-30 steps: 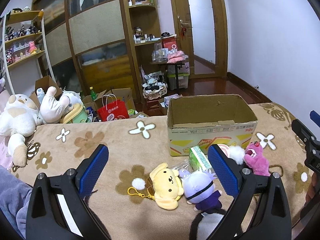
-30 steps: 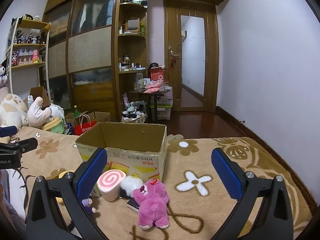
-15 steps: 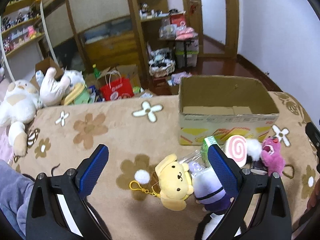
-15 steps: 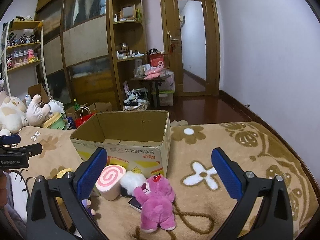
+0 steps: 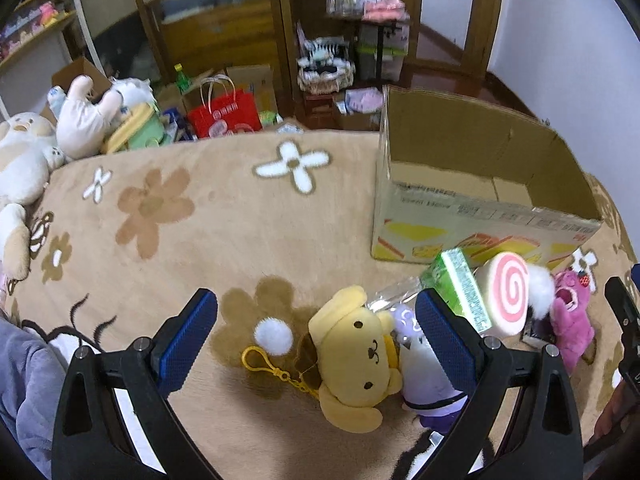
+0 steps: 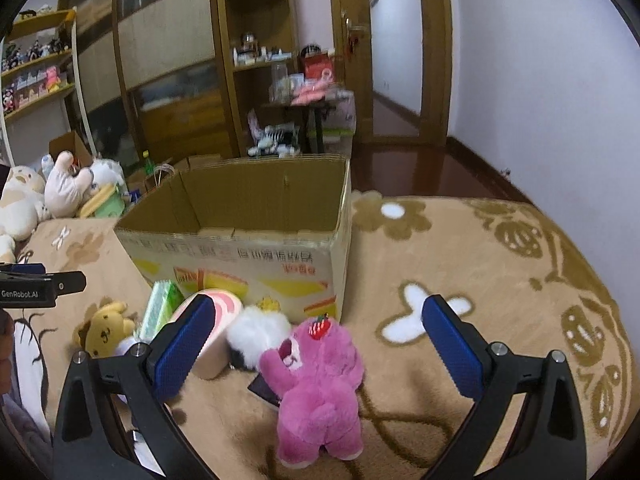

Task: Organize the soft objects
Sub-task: 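Grasp the yellow dog plush with the left tool while the right tool grasps the pink bear plush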

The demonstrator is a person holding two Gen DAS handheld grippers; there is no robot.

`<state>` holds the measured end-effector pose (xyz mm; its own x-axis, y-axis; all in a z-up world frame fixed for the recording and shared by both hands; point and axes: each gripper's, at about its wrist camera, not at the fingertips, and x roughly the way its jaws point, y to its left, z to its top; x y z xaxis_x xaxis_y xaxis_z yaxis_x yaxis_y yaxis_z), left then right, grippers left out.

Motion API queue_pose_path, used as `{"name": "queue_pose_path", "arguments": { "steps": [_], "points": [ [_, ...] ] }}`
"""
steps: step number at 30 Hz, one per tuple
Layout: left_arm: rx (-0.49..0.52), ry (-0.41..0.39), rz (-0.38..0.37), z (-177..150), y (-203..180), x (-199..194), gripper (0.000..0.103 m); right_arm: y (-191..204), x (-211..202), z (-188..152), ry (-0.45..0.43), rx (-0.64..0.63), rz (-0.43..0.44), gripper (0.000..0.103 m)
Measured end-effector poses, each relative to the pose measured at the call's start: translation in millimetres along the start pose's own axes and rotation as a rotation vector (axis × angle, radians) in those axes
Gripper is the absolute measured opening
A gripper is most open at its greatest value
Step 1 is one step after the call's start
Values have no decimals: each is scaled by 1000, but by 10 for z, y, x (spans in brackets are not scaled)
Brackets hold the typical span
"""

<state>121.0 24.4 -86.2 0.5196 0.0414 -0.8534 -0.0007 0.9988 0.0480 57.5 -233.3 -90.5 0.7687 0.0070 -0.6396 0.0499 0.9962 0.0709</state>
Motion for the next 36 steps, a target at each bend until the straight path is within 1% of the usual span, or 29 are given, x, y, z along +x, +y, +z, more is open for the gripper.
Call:
{"name": "queue_pose_path", "arguments": {
  "steps": [5, 7, 9, 11, 12, 16, 20, 22, 23, 26, 28, 31, 33, 36],
  "points": [
    [18, 93, -12, -52, -44, 259, 98, -41, 240, -103, 98, 29, 26, 99],
    [23, 126, -11, -73, -53, 346, 98, -70, 325, -145, 127, 41, 40, 93],
    [23, 178, -29, -100, -62, 441, 98, -97, 373, -198, 136, 48, 64, 88],
    [17, 218, -50, -122, -52, 523, 98, -116, 450, -243, 166, 59, 80, 87],
    [17, 230, -52, -132, -53, 554, 98, -124, 487, -268, 181, 63, 81, 87],
    [34, 264, -28, -166, -71, 640, 98, -152, 598, -329, 230, 77, 88, 77],
    [43, 285, -32, -199, -103, 698, 98, -157, 632, -353, 249, 89, 98, 76],
    [50, 289, -31, -202, -110, 720, 95, -142, 635, -361, 256, 89, 97, 76],
    [52, 296, -26, -209, -107, 738, 88, -141, 643, -366, 262, 90, 95, 76],
    [32, 305, -33, -236, -87, 762, 86, -116, 652, -372, 283, 89, 97, 76],
    [24, 307, -45, -241, -84, 776, 82, -79, 661, -377, 293, 68, 90, 76],
    [6, 336, -86, -284, -75, 822, 68, -34, 689, -396, 316, 39, 88, 76],
    [12, 340, -82, -316, -86, 833, 66, -9, 724, -431, 346, 24, 94, 75],
    [7, 336, -82, -326, -68, 834, 63, -4, 715, -446, 344, 16, 88, 73]
  ]
}}
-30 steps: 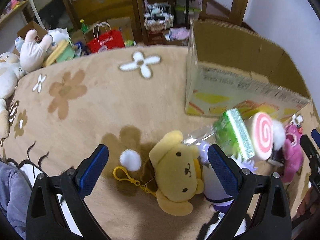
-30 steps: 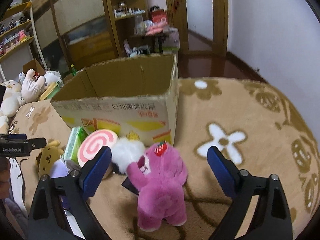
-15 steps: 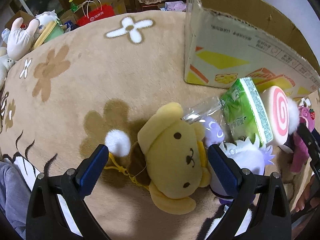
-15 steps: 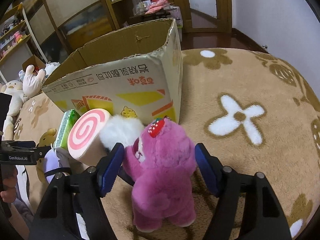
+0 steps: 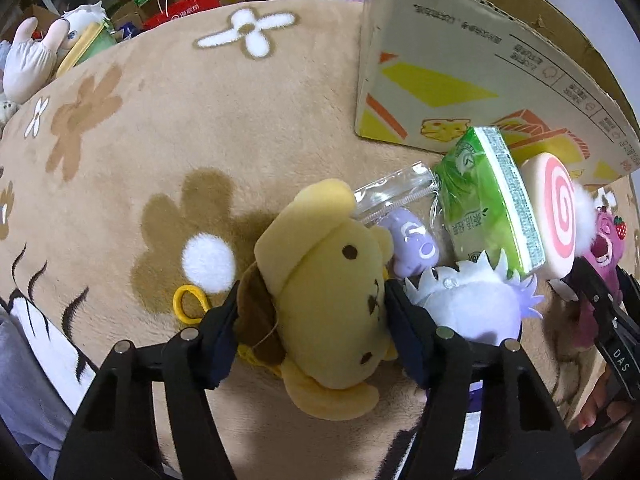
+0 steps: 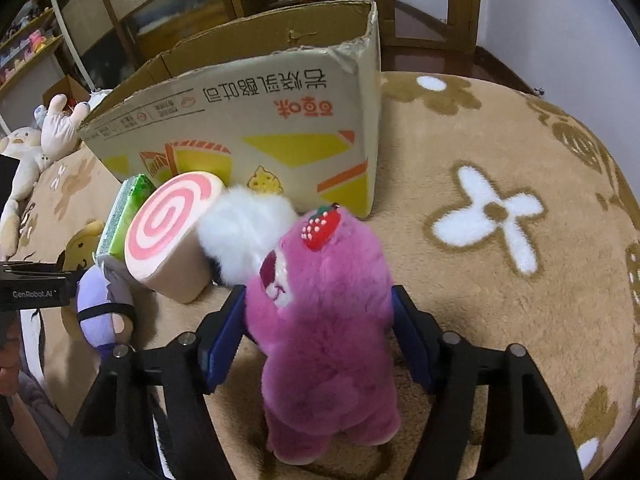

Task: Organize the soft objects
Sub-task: 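Grasp the yellow dog plush with the left tool while the right tool grasps the pink bear plush, then lift both plushes and carry them over the open cardboard box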

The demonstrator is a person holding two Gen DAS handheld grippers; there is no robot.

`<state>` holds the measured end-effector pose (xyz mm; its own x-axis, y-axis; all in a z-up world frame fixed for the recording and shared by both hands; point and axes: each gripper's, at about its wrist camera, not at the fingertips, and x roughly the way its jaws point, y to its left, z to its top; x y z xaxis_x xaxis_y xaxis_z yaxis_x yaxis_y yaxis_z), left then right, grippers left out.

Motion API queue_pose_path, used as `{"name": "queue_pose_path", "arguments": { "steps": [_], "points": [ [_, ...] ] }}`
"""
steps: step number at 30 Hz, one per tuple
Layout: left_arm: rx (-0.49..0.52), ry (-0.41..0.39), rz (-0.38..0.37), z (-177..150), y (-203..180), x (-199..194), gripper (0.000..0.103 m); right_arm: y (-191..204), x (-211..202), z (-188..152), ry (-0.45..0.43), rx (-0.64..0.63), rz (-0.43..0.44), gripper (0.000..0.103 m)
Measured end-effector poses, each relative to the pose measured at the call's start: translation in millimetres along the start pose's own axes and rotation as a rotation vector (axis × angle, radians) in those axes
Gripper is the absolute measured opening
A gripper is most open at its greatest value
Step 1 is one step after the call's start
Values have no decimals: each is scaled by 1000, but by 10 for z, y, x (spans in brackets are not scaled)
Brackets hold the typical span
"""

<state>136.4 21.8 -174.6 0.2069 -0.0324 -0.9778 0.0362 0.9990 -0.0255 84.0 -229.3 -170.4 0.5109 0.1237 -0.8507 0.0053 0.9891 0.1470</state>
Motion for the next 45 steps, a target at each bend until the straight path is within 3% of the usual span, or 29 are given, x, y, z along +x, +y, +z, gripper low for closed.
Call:
{"name": "queue_pose_path", "arguments": {
  "steps": [6, 16, 29, 38, 45],
  "points": [
    [2, -29, 8, -84, -53, -105, 54, -28, -61, -18, 7, 18, 10, 72],
    [-23, -106, -17, -179, -157, -432, 53, -55, -310, -79, -33, 34, 14, 72],
    [50, -388, -14, -502, -271, -1301, 53, 95, -909, 34, -207, -24, -7, 71],
    [115, -530, 10, -256, -463, -1769, 54, 322, -1241, 437, -303, -122, -2, 72],
    [144, -545, 30, 200, -623, -1829, 54, 446, -1292, 858, -350, -164, 1, 72]
  ]
}}
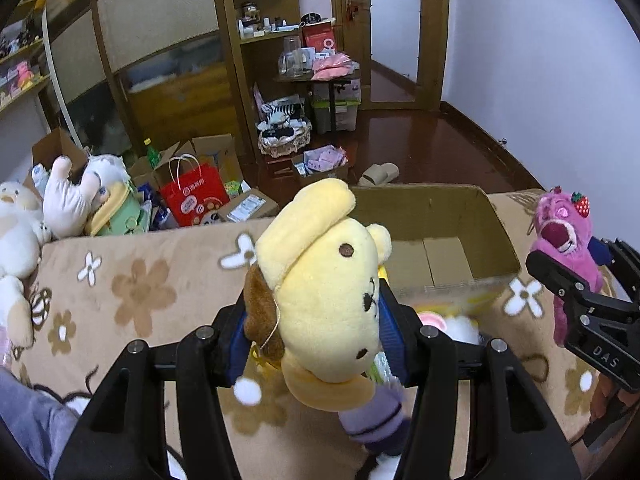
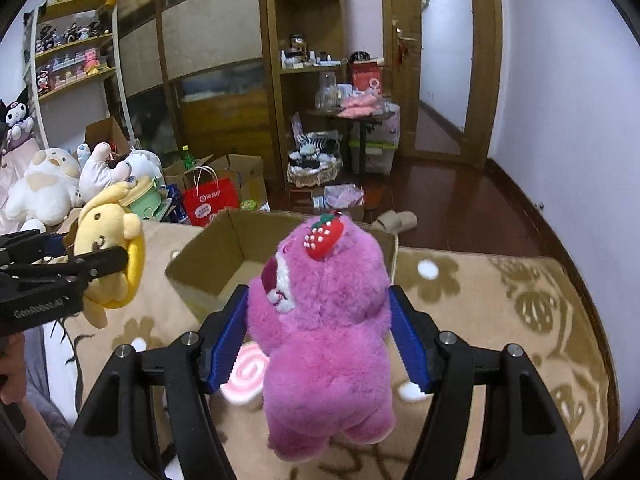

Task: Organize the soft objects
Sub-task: 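Lift both plushes and carry them over the open cardboard box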

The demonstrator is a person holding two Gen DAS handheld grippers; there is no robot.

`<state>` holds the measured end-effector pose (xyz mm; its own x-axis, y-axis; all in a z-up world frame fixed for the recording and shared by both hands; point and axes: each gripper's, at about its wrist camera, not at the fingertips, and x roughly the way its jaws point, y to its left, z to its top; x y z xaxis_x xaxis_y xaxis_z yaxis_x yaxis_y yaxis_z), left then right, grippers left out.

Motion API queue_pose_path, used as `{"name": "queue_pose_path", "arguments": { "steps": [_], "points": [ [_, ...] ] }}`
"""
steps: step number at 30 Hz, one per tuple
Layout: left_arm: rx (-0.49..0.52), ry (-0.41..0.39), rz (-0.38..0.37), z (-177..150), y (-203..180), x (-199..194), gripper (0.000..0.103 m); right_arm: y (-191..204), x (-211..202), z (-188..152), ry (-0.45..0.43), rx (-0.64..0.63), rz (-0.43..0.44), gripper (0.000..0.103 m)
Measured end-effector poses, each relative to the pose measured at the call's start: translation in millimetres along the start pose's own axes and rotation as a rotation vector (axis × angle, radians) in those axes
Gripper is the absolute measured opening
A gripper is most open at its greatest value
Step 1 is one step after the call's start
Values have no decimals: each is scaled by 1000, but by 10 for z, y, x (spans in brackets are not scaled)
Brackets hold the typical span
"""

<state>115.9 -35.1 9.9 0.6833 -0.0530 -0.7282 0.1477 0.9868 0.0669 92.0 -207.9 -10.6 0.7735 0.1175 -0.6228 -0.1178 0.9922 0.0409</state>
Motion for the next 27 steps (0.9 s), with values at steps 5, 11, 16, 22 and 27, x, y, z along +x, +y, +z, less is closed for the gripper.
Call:
{"name": "queue_pose_path", "arguments": {
  "steps": [5, 11, 16, 22, 27],
  "points": [
    [34, 20, 21, 205, -109, 284, 54, 7, 276, 170, 9, -18, 2, 72],
    [54, -1, 8, 307, -234, 600, 54, -1, 604, 166, 11, -26, 19, 72],
    [83, 16, -5, 305, -354, 902, 55, -6, 851, 107, 21, -36, 21, 72],
    [133, 61, 26, 203, -479, 1182, 56, -55, 1054, 47, 25, -30, 15, 72],
    [135, 79, 33, 176, -489, 1322, 58, -81, 1185, -23, 51, -10, 30, 73]
  ]
}}
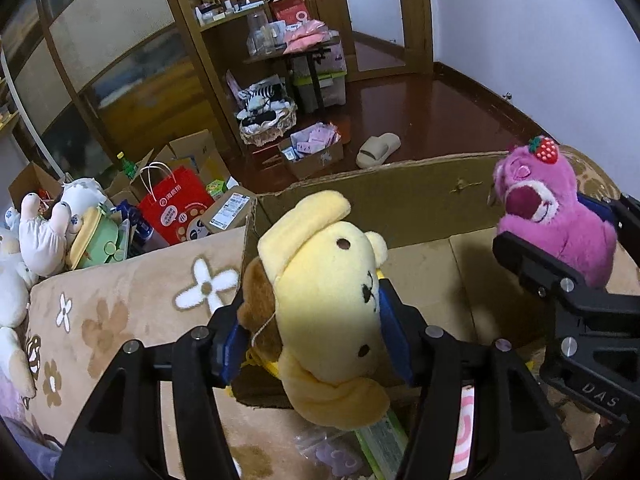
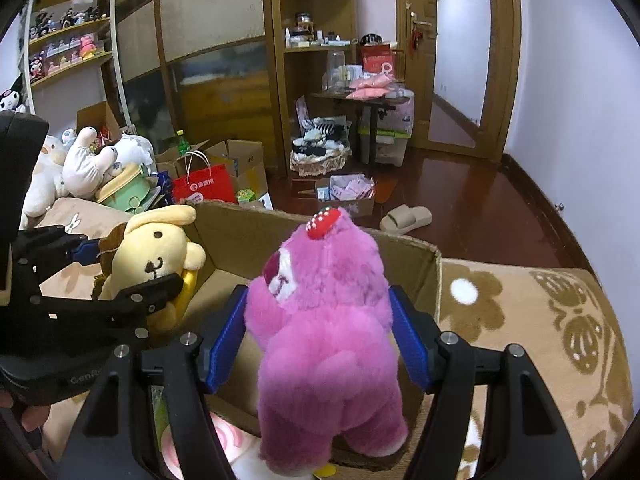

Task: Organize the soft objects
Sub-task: 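Lift both plushes and carry them over the open cardboard box, then open both tools to drop the plushes into the box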

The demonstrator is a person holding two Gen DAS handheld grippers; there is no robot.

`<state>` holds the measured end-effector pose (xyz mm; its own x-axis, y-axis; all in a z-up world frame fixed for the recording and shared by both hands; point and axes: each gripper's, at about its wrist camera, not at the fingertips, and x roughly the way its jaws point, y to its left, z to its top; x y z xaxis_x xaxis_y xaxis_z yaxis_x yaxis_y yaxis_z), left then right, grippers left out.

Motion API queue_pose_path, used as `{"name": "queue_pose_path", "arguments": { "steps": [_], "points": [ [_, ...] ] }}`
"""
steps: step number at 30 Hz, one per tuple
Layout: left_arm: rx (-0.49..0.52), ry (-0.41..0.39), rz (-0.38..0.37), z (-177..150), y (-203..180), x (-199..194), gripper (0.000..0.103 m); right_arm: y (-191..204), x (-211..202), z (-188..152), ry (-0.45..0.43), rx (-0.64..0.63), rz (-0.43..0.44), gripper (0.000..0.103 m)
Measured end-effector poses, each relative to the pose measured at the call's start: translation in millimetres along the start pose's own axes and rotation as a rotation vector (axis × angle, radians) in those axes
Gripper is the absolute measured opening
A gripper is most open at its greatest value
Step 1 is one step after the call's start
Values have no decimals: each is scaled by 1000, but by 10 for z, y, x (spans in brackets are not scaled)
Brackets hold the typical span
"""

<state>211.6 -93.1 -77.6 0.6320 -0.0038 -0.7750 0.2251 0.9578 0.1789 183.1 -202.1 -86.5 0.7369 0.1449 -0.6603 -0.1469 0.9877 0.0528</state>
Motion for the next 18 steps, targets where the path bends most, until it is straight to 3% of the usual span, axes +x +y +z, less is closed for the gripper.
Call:
{"name": "queue_pose_path", "arguments": {
  "steps": [7, 11, 14, 18],
  "points": [
    [-3, 12, 4, -14, -13, 44, 64, -77, 74, -46, 30, 44, 38, 76],
    [-11, 7, -13, -27, 7, 19, 74, -104, 56, -65, 24, 67, 59, 79],
    [-17, -4, -12, -30, 21, -32, 81, -115, 18, -74, 22, 68, 60, 83],
    [-23, 2, -18, -44, 52, -97, 82, -132, -81, -79, 6, 88, 59, 91]
  ]
}}
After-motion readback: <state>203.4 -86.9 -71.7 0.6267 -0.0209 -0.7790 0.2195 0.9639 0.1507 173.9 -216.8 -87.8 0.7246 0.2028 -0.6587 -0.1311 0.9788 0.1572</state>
